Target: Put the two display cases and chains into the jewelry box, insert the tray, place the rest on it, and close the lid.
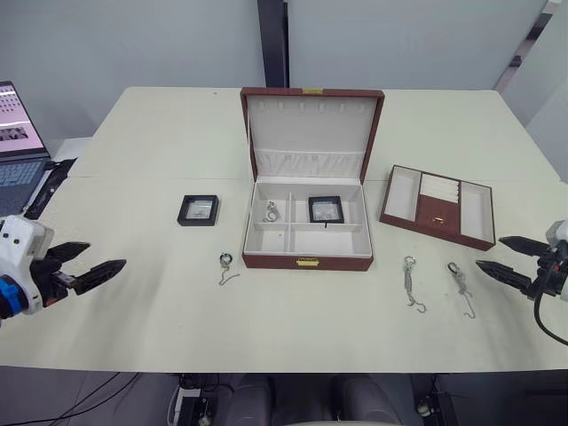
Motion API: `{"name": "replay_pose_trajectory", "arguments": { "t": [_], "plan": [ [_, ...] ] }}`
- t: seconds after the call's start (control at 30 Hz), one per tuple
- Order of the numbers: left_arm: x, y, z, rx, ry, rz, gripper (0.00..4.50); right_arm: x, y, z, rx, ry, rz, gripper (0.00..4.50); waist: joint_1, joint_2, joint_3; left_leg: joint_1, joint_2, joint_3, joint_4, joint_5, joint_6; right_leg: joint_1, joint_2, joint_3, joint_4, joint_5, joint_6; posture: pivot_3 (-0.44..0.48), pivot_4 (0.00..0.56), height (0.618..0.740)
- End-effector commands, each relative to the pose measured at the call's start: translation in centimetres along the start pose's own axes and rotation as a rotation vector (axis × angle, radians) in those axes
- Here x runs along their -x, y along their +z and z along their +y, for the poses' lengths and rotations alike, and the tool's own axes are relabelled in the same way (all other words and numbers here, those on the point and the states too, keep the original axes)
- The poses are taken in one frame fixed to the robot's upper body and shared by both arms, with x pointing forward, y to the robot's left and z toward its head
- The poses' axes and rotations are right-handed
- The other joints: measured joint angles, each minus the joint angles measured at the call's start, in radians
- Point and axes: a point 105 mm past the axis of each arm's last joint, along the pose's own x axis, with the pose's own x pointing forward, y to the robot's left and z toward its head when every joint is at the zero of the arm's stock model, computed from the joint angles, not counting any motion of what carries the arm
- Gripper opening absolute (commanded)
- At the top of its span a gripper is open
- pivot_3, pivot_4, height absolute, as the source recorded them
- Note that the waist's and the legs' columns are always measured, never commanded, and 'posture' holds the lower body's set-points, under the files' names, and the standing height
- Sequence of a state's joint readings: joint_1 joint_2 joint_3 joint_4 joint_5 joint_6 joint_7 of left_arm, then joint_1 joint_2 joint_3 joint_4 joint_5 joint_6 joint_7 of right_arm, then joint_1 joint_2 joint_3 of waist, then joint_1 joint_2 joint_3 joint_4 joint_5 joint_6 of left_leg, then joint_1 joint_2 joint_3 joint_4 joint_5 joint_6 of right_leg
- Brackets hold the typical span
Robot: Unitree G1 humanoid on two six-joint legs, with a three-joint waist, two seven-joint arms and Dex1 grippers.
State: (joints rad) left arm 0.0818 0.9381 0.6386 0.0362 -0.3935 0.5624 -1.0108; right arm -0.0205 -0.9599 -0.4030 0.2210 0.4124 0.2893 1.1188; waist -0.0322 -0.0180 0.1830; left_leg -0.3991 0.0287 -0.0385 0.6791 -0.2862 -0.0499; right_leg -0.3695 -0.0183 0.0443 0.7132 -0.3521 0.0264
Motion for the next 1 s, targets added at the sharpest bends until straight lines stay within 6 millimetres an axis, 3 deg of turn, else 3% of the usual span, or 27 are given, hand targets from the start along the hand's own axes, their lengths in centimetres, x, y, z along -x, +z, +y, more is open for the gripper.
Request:
{"name": "replay_pose_trajectory", "arguments": {
  "t": [0.03, 0.77, 0.93, 1.0],
  "plan": [
    [0.9, 0.7, 0.8, -0.024, 0.050, -0.030, 4.47, 0.8, 0.6, -0.7, 0.032, -0.030, -0.007, 4.50, 0.000, 0.000, 0.000, 0.000, 0.000, 0.000, 0.000, 0.000, 0.000, 0.000, 0.000, 0.000, 0.000, 0.000, 0.000, 0.000, 0.150, 0.740],
    [-0.2, 1.5, -0.1, -0.043, 0.010, -0.044, 4.47, 0.8, 0.7, -0.7, 0.024, -0.034, -0.029, 4.50, 0.000, 0.000, 0.000, 0.000, 0.000, 0.000, 0.000, 0.000, 0.000, 0.000, 0.000, 0.000, 0.000, 0.000, 0.000, 0.000, 0.150, 0.740],
    [-0.4, 1.6, -0.8, -0.070, -0.041, -0.023, 4.47, -0.2, 3.0, 1.0, 0.055, 0.048, -0.090, 4.50, 0.000, 0.000, 0.000, 0.000, 0.000, 0.000, 0.000, 0.000, 0.000, 0.000, 0.000, 0.000, 0.000, 0.000, 0.000, 0.000, 0.150, 0.740],
    [-1.0, 1.9, -1.4, -0.097, -0.081, -0.018, 4.47, -1.4, 5.2, 3.3, 0.089, 0.141, -0.146, 4.50, -0.001, 0.000, 0.000, 0.000, 0.000, 0.000, 0.000, 0.000, 0.000, 0.000, 0.000, 0.000, 0.000, 0.000, 0.000, 0.000, 0.150, 0.740]
  ]
}}
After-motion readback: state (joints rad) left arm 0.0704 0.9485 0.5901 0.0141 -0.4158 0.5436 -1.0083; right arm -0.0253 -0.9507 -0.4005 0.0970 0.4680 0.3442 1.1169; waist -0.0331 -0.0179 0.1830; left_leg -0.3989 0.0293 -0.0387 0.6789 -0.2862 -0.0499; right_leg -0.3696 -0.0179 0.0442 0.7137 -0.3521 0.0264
